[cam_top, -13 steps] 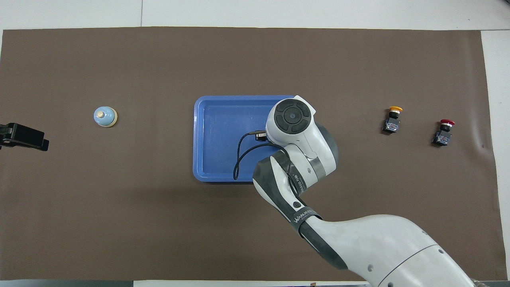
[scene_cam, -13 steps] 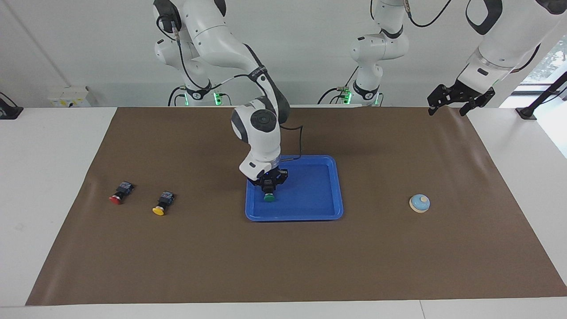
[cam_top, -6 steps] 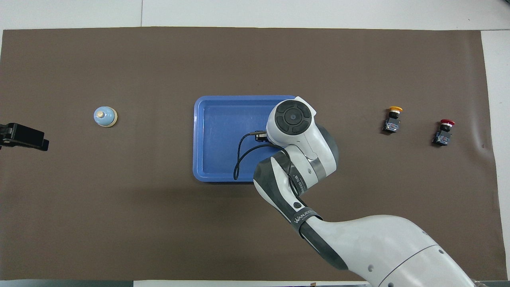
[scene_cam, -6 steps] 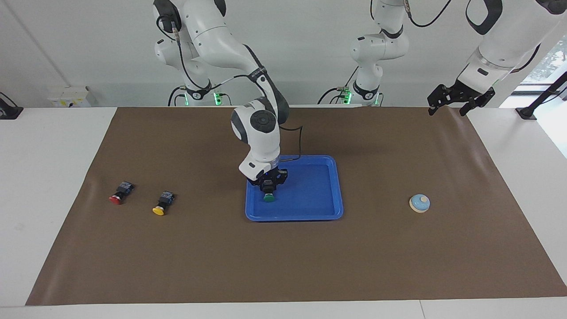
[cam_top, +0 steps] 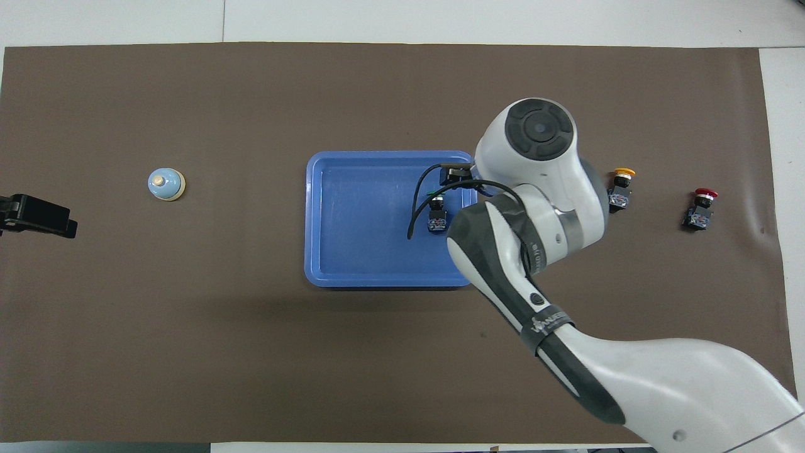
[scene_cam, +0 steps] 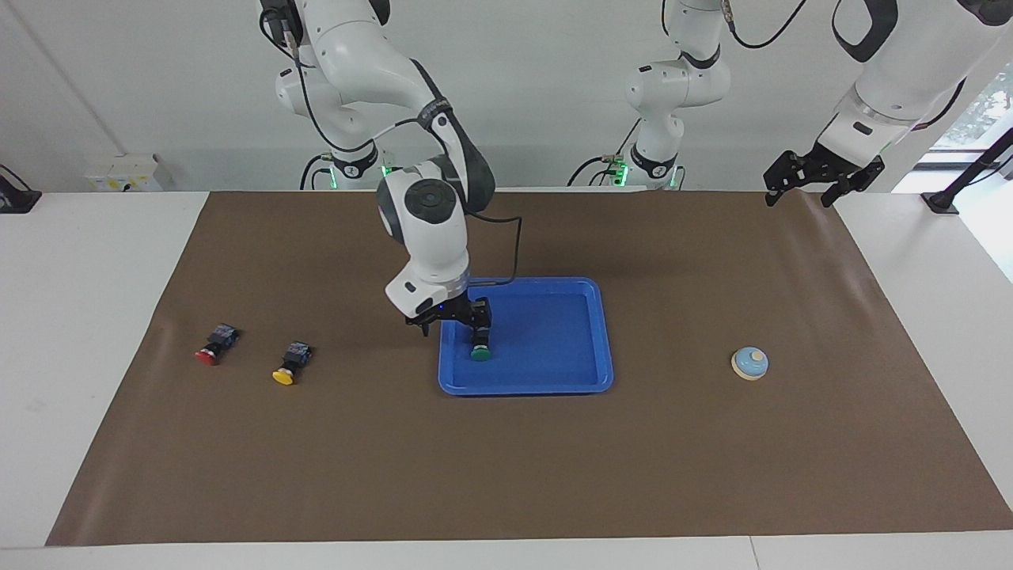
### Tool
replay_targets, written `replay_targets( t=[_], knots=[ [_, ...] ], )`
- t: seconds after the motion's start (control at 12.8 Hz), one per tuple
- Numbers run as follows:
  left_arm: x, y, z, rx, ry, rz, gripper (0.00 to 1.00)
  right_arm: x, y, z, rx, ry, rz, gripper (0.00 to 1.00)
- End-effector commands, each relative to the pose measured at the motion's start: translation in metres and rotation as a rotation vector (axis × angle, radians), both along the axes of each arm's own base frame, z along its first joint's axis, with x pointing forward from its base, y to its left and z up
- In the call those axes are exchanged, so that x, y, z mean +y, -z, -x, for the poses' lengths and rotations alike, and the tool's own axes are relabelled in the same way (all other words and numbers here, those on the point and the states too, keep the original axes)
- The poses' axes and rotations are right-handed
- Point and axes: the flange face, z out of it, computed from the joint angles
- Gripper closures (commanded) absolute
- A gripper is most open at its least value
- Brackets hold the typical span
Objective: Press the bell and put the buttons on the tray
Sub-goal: 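Carry the green button into the blue tray and release it, then move the right gripper back and grasp the yellow button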
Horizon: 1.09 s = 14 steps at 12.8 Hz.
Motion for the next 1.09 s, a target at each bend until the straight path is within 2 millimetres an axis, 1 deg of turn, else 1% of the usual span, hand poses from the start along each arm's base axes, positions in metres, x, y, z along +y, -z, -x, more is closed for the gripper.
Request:
replay_targets(
  t=[0.0,0.16,0.31,0.39,0.47,0.63,0.7,0.86,1.02],
  knots=[
    [0.003,-0.007,0.003,-0.002,0.005,0.0,0.0,-0.076,-0.024,-0.015,0.001,0.051,0.006,0.0],
    [0.003,-0.007,0.003,-0.002,0.005,0.0,0.0,-0.13,-0.024,-0.021,0.035,0.063,0.044,0.0],
    [0.002,-0.007,0.003,-0.002,0.006,0.0,0.0,-0.179,-0.015,-0.019,0.052,0.095,0.089,0.0],
    [0.002,-0.007,0.003,-0.002,0.006,0.0,0.0,-0.196,-0.008,-0.015,0.064,0.111,0.091,0.0],
    [0.002,-0.007,0.003,-0.002,0.006,0.0,0.0,-0.217,0.001,-0.013,0.071,0.125,0.09,0.0],
    [0.003,-0.007,0.003,-0.002,0.005,0.0,0.0,-0.252,0.025,-0.009,0.055,0.163,0.083,0.0],
    [0.003,-0.007,0.003,-0.001,0.005,0.0,0.0,-0.265,0.04,-0.004,0.053,0.181,0.08,0.0],
    [0.002,-0.007,0.003,-0.002,0.006,0.0,0.0,-0.266,0.059,0.003,0.038,0.184,0.076,0.0],
    [0.002,-0.007,0.003,-0.002,0.006,0.0,0.0,-0.26,0.07,0.007,0.031,0.186,0.072,0.0]
  ],
)
